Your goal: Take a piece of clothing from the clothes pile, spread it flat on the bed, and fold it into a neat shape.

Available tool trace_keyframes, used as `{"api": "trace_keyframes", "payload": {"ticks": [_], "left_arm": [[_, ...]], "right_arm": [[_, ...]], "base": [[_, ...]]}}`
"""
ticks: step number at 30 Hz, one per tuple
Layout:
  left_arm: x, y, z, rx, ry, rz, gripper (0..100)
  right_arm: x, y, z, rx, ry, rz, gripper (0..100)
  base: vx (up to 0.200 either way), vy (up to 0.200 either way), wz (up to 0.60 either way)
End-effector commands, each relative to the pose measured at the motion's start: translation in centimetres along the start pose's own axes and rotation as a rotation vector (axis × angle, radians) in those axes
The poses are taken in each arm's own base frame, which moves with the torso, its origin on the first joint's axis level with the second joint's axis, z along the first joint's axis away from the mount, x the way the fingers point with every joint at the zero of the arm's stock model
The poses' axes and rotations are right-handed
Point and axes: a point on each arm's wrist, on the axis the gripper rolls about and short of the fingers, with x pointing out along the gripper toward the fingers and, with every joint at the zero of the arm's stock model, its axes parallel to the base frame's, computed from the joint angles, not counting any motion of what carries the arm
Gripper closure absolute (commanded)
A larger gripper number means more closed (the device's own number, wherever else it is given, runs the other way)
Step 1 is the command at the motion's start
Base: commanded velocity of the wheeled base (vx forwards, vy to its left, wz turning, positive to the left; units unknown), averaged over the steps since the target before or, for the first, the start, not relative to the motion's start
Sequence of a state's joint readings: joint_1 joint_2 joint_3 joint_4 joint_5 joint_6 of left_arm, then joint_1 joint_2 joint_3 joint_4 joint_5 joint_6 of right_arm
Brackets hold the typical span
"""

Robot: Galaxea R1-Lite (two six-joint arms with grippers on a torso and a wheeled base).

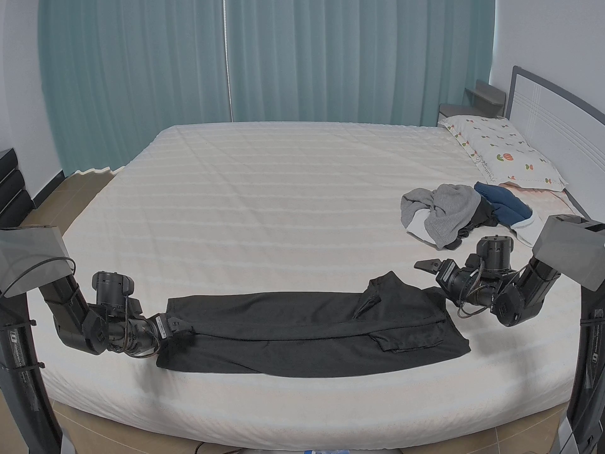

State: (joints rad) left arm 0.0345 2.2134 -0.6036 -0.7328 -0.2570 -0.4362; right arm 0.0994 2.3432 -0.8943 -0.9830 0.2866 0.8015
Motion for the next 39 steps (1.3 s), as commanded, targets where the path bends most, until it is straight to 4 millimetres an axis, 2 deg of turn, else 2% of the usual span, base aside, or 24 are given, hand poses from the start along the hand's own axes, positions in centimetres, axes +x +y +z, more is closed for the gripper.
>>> {"api": "trace_keyframes", "payload": {"ticks": [1, 5, 6, 7, 8, 12, 30, 32, 34, 39], "left_arm": [[-0.5, 0.4, 1.9, -0.113, -0.035, -0.079, 0], [-1.1, 1.5, 3.2, -0.185, -0.045, -0.138, 0], [-1.2, 2.0, 3.4, -0.202, -0.037, -0.163, 0], [-1.2, 2.0, 3.4, -0.202, -0.037, -0.163, 0], [-1.4, 2.4, 3.6, -0.215, -0.032, -0.192, 0], [-1.2, 2.6, 3.9, -0.22, -0.034, -0.195, 0], [-0.8, 2.7, 3.8, -0.213, -0.03, -0.19, 0], [-0.8, 2.7, 3.7, -0.21, -0.029, -0.191, 0], [-0.8, 2.6, 3.7, -0.205, -0.028, -0.189, 0], [-0.6, 2.7, 3.6, -0.205, -0.024, -0.187, 0]], "right_arm": [[-0.5, 7.0, -0.5, -0.082, 0.046, 0.095, 0], [0.9, 9.9, -3.3, -0.114, 0.145, 0.086, 0], [1.6, 10.4, -4.1, -0.128, 0.156, 0.078, 0], [1.6, 10.4, -4.1, -0.128, 0.156, 0.078, 0], [2.5, 11.0, -5.3, -0.141, 0.174, 0.071, 0], [4.3, 10.4, -7.4, -0.173, 0.268, 0.0, 0], [7.5, 8.5, -8.9, -0.256, 0.291, -0.133, 0], [8.5, 8.8, -8.8, -0.25, 0.265, -0.114, 0], [9.6, 9.9, -8.6, -0.219, 0.221, -0.064, 0], [10.1, 11.5, -8.2, -0.147, 0.16, -0.014, 0]], "base": [[0.0, 0.0, 0.0], [0.0, 0.0, 0.0], [0.0, 0.0, 0.0], [0.0, 0.0, 0.0], [0.0, 0.0, 0.0], [0.0, 0.0, 0.0], [0.0, 0.0, 0.0], [0.0, 0.0, 0.0], [0.0, 0.0, 0.0], [0.0, 0.0, 0.0]]}}
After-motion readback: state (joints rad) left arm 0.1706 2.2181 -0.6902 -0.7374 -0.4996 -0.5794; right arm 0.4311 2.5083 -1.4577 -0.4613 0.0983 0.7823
